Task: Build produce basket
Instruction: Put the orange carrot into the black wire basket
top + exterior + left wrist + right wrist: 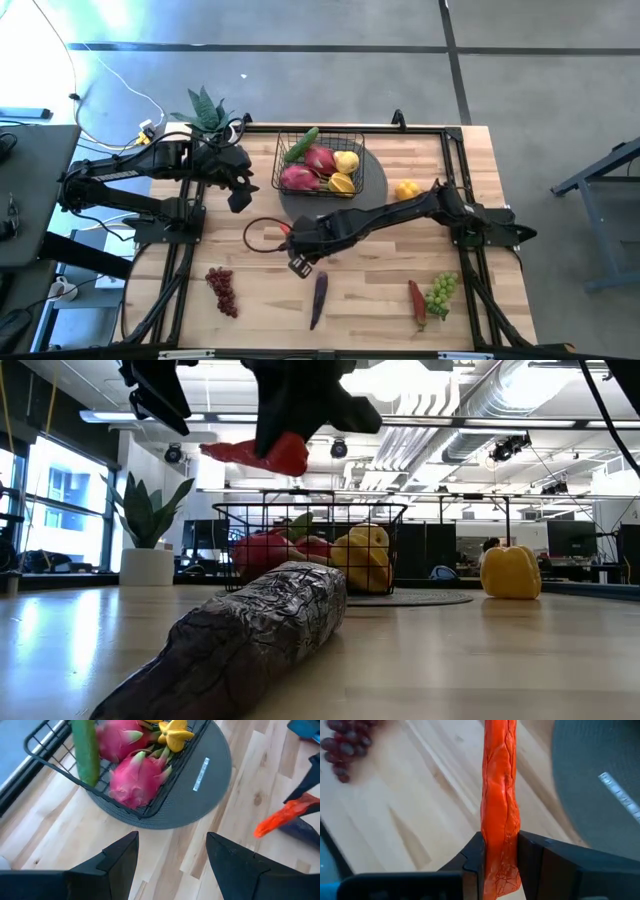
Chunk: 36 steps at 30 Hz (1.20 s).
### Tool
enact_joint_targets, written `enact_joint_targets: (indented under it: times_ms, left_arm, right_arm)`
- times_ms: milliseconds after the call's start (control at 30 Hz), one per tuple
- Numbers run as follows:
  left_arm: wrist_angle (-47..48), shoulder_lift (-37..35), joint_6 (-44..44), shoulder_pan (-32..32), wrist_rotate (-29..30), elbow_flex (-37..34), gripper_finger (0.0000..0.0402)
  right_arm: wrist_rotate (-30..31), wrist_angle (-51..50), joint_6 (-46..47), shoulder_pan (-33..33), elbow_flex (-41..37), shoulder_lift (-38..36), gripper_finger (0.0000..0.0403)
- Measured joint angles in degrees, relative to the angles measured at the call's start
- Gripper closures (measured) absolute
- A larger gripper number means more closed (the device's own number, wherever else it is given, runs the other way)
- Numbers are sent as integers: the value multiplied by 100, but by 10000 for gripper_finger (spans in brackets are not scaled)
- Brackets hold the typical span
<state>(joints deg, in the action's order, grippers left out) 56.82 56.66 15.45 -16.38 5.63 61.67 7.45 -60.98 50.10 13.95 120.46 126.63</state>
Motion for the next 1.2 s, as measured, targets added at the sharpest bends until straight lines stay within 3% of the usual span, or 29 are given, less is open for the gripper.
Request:
enact_joint_targets:
  times_ms: [333, 733, 1200]
  left_arm:
    - [20, 0, 259, -123, 1170, 0, 179]
    - [18, 0, 336, -710, 1195, 0, 179]
    - [17, 0, 488, -1147, 1193, 0, 179]
  right_arm:
    - [63, -241, -1129, -437, -2, -99, 347]
    - [64, -288, -3198, -1167, 13, -360, 347]
    - [89, -289, -6322, -2123, 716, -382, 341]
